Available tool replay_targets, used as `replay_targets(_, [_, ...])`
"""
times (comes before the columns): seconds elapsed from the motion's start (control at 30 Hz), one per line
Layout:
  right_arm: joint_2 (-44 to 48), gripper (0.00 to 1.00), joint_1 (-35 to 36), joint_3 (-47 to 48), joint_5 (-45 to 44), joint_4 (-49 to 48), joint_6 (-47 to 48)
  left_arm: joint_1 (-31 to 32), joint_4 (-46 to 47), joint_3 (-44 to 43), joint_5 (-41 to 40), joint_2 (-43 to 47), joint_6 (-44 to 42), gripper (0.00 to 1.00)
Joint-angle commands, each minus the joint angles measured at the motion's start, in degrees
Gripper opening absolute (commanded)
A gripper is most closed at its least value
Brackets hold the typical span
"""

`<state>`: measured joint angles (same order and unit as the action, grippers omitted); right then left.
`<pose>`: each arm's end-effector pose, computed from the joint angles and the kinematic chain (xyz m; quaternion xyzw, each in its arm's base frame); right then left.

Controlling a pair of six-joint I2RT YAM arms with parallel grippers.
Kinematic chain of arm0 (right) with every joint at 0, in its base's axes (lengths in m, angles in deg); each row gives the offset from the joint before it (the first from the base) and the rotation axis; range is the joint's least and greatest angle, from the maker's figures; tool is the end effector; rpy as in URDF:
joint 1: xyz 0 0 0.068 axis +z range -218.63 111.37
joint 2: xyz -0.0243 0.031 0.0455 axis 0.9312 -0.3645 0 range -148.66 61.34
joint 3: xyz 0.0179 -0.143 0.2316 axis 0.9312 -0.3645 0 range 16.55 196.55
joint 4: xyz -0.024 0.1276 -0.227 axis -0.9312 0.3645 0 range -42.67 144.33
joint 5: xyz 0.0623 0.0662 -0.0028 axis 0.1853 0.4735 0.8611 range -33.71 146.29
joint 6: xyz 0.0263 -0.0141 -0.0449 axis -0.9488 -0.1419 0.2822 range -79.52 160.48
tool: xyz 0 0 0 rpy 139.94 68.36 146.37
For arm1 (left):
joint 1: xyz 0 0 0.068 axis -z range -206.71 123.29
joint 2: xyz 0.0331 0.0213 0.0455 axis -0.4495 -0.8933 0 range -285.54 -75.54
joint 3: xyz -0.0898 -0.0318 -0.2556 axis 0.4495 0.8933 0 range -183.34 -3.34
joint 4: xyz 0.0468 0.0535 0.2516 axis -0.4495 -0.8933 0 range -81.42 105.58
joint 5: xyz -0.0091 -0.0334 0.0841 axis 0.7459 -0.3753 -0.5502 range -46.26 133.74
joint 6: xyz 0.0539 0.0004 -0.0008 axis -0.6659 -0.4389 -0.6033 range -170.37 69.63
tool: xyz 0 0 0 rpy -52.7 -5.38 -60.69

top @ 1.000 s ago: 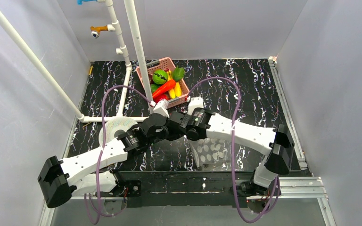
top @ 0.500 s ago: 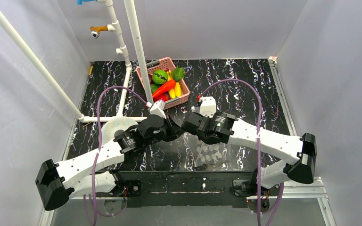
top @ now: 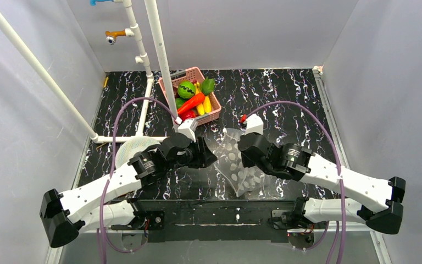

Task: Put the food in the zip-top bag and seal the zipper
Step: Open the zipper of the food storage bag, then pick up the fake vegetable from the bin.

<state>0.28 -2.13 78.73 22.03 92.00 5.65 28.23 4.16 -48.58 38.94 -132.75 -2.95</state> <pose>0.1025 0.1856 0.3380 -0.1278 0.8766 0.1199 0.4482 0.1344 -0.1863 0.2999 0.0318 0.8347 -0.4055 0.3712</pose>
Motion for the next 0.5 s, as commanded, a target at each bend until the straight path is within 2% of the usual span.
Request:
replay_targets(0.0, [-1.68,0.01,-0.57,1.73,-0.01,-1.73,1.85,0.08,-5.58,-4.0,1.21,5.45,-8.22,0.62])
replay_targets(0.03, [-1.67,0.01,-0.66,1.96,-1.03,-0.9,1.99,0.08,-8.44,-5.06,0.56,7.1,-10.93,0.75])
replay_targets(0.07, [-1.39,0.01,-0.74,1.75,-1.89,-0.71,2.45,0.04,-12.49,-6.47,-1.18,8.83,-13.45,0.83])
replay_targets(0.17, [0.34,0.01,-2.06,0.02,-2.57,-1.93,3.13,-0.23,-26.45,-11.58,-11.82,13.77,-16.37,0.97])
replay_targets(0.27, [1.94,0.01,-4.25,-1.48,0.21,-4.08,3.58,-1.19,-36.11,-16.07,-21.02,19.21,-15.98,0.98])
replay_targets(0.37, [2.54,0.01,-6.36,-3.07,3.36,-7.55,5.37,-1.49,-37.27,-17.43,-25.39,23.64,-17.42,0.98])
replay_targets(0.47, [1.22,0.01,-8.31,-2.96,5.7,-9.13,6.34,-1.48,-37.66,-18.7,-27.58,22.7,-19.61,0.98])
